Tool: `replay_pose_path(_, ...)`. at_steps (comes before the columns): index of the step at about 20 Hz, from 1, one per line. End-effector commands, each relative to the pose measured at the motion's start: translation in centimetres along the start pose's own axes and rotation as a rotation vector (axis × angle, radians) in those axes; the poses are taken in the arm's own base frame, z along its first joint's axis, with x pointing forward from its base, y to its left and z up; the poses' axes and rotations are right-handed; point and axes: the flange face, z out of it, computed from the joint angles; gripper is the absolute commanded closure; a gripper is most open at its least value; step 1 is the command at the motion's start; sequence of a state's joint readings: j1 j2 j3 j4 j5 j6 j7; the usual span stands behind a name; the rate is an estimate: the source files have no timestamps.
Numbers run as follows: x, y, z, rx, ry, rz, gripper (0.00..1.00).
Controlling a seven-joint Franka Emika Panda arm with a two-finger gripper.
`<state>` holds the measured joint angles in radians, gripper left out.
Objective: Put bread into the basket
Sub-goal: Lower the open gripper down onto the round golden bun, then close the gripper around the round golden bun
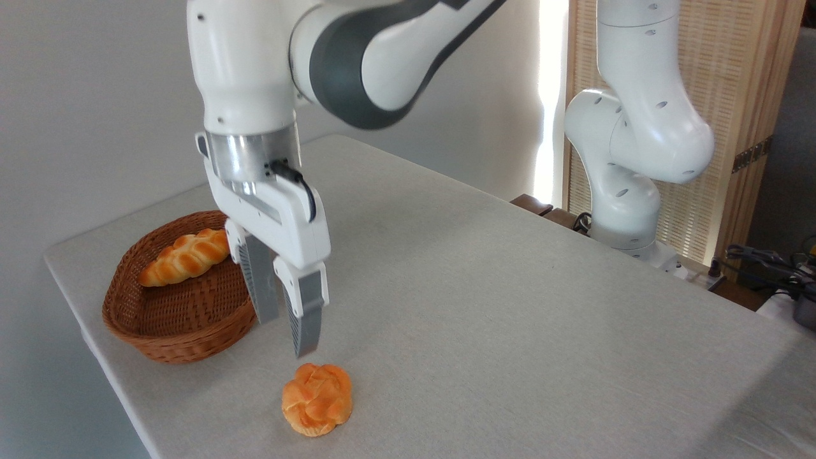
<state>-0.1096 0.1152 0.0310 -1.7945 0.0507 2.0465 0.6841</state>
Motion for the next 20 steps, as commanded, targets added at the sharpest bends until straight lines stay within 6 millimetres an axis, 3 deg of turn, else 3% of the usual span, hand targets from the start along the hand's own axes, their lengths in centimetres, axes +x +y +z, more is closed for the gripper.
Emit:
replay_pose_path(1, -0.5, 0.0, 1.3, 0.042, -0.023, 0.037, 0.0)
replay_pose_path(9, -1.6, 0.5, 6.7, 0.057, -0.036, 0.057, 0.0)
replay_pose_path(12, -1.6, 0.4, 7.1, 0.072, -0.041, 0.068, 0.04)
replay_pose_path(14, -1.7, 0.4, 7.4, 0.068, -0.046, 0.067, 0.41)
replay_pose_path(17, -1.7, 0.4, 7.9, 0.06, -0.057, 0.07, 0.74)
replay_pose_path(18, -1.6, 0.5, 8.2, 0.057, -0.06, 0.072, 0.81)
replay_pose_path(20, -1.6, 0.5, 8.2, 0.057, -0.06, 0.072, 0.82)
